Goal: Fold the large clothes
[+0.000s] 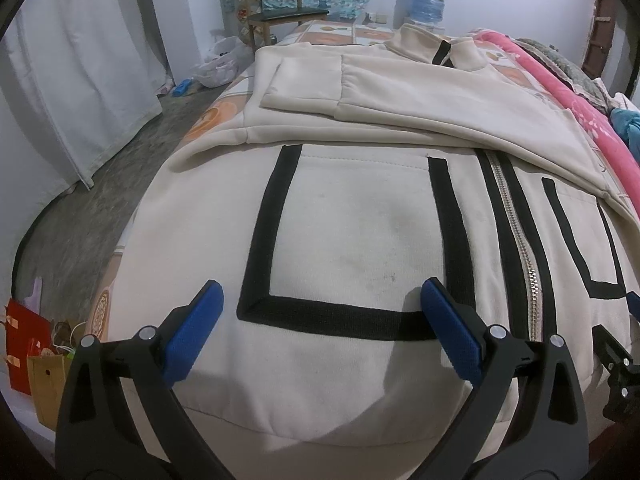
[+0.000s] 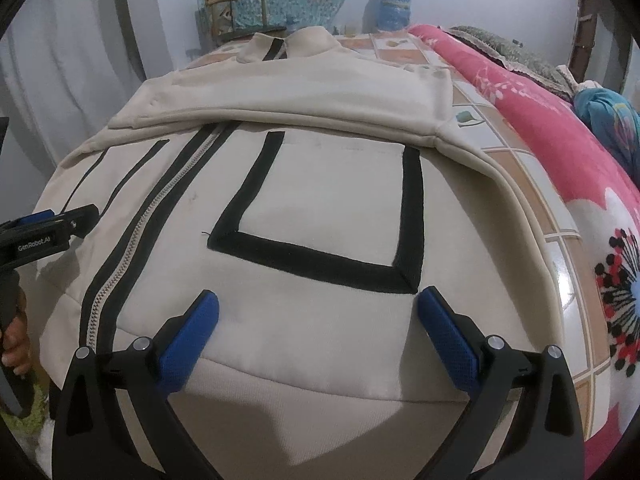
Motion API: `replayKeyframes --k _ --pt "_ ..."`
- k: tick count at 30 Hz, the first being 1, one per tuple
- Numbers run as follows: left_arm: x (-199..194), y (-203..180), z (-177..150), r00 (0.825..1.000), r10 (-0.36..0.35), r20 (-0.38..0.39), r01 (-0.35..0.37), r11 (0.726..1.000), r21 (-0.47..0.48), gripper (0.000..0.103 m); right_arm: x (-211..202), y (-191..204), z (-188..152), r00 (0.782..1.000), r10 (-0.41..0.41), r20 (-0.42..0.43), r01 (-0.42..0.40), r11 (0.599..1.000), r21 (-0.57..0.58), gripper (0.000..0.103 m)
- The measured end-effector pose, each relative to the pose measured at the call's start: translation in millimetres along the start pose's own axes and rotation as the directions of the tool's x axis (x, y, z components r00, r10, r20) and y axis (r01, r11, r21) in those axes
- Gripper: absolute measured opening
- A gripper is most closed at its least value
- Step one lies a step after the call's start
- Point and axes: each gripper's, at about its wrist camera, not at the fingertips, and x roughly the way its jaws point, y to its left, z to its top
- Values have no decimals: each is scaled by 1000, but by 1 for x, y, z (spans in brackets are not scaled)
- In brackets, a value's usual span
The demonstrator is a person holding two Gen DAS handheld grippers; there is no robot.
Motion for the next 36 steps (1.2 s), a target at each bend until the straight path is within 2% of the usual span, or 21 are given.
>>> replayKeyframes --k 8,10,12,21,29,30,32,35,36 --pt "-3 5 4 999 19 -33 -20 1000 -10 96 0 -1 0 1000 2 7 -2 1000 -2 97" --pt "-9 12 2 999 40 -18 -40 999 -27 96 0 -1 -1 1000 3 9 -3 1000 -4 97" --pt "-18 20 -3 1000 26 -1 -26 999 -36 96 0 -1 -1 1000 6 12 -6 1000 -7 97" --pt "-61 59 -52 998 33 49 -31 998 -54 96 -1 -2 -3 999 19 32 -18 1000 -22 97" --pt "-78 87 -88 998 -3 66 10 995 -97 94 0 -1 -2 1000 18 23 -17 1000 -22 97" --pt "-80 90 -91 997 -13 71 20 995 -102 92 0 -1 -2 1000 18 23 -17 1000 -21 97" --pt "-80 95 -94 997 -36 71 44 993 -111 81 0 -1 -2 1000 18 22 -17 1000 -21 97" --pt "-75 100 -95 996 -66 65 73 989 -127 70 1 -1 -1 1000 15 19 -15 1000 -19 97" --pt "-72 101 -94 995 -75 66 83 988 -131 69 1 -1 -1 1000 13 18 -13 1000 -18 97"
